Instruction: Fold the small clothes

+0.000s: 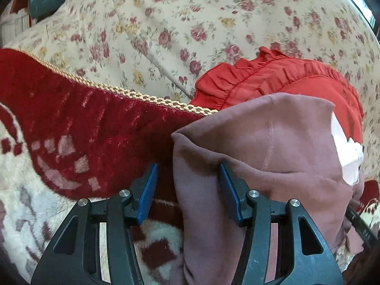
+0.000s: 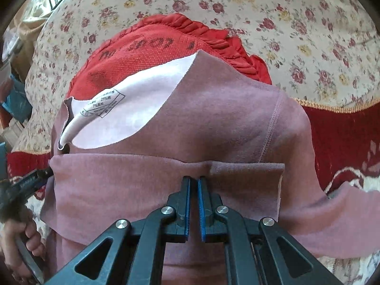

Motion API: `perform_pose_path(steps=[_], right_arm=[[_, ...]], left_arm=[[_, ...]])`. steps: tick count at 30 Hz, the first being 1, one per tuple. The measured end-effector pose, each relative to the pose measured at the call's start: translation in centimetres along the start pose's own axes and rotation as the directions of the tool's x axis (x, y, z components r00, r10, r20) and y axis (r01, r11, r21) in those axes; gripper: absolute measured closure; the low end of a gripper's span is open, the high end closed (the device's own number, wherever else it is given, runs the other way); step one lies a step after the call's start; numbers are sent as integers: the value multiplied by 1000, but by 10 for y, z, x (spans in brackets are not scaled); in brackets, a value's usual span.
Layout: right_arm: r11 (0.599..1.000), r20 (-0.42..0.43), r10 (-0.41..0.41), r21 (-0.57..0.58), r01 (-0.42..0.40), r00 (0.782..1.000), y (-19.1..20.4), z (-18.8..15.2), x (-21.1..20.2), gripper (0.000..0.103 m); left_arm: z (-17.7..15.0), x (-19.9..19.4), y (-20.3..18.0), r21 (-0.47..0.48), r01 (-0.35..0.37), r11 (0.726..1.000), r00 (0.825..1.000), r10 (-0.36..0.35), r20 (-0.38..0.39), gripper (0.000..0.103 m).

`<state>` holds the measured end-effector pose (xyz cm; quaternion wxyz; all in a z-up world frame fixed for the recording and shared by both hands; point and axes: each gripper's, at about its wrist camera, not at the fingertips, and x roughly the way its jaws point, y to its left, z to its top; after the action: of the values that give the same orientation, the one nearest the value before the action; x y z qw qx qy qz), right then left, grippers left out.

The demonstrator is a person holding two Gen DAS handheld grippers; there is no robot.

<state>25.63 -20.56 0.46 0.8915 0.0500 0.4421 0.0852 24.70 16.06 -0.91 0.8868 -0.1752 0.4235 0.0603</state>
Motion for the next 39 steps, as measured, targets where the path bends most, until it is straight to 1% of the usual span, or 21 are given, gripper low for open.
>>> perform_pose_path(steps=[2,4,7,8,11,13,16,18,19,21,22,24,26,27,28,30,31,34,36,38,39], right_arm=[[1000,-14,-2,5,2,1000,0,3,-2,98],[1000,-22,-8,29,9,1000,1,8,-11,98],[997,47,-47,66,44,998,-9,7,-44,97],[996,54,-58,75,54,997,-13,5,-51,95],[990,43,-96,113,90,994,-36,-2,-81,81],[983,47,-141,121,135,989,-57,-9,-103,79],[966,34,-218,149,211,975,-100,-21,-136,79],[942,23,-292,178,283,956,-136,-30,-157,79],[921,9,-336,210,327,942,-160,-37,-168,79],[891,-21,-384,255,376,923,-201,-53,-181,79],[870,-41,-411,280,405,911,-223,-62,-187,79],[839,-73,-432,334,430,899,-267,-77,-200,79],[797,-90,-463,393,459,882,-308,-87,-215,79],[784,-90,-472,411,464,877,-321,-89,-220,79],[773,-84,-473,438,459,877,-340,-91,-226,79],[774,-75,-445,470,425,892,-363,-91,-231,79],[770,-76,-439,481,418,895,-372,-91,-232,79],[757,-78,-385,543,363,919,-401,-90,-228,79],[749,-82,-351,573,332,933,-411,-89,-222,79],[756,-59,-336,578,307,940,-417,-84,-218,79],[767,-52,-331,566,301,942,-418,-81,-216,79]], left_arm=[[-7,-16,-5,7,6,1000,1000,-6,17,51],[-22,-38,-19,55,34,998,999,-35,27,51],[-48,-63,-51,177,72,982,996,-80,38,50],[-58,-70,-60,209,86,974,995,-96,34,50],[-86,-81,-79,250,149,957,988,-151,-13,50],[-101,-87,-87,284,149,947,989,-145,-35,50],[-117,-93,-98,334,162,928,987,-155,-48,50],[-120,-91,-104,347,180,920,984,-170,-60,50],[-120,-89,-106,350,182,919,983,-171,-62,50],[-119,-84,-109,352,175,920,984,-162,-68,49],[-119,-80,-111,356,171,919,985,-152,-80,43],[-119,-72,-114,364,155,918,986,-124,-108,38],[-120,-69,-116,367,160,916,985,-121,-126,38],[-119,-67,-116,364,168,916,983,-127,-133,38],[-120,-67,-117,361,173,916,982,-131,-136,38],[-120,-65,-118,359,173,917,982,-130,-140,38],[-120,-65,-118,359,171,918,982,-127,-141,38],[-121,-61,-118,358,176,917,980,-127,-155,38],[-121,-60,-120,357,185,915,978,-134,-161,38],[-120,-60,-121,361,190,913,977,-138,-165,38],[-120,-61,-122,363,192,912,976,-141,-163,38]])
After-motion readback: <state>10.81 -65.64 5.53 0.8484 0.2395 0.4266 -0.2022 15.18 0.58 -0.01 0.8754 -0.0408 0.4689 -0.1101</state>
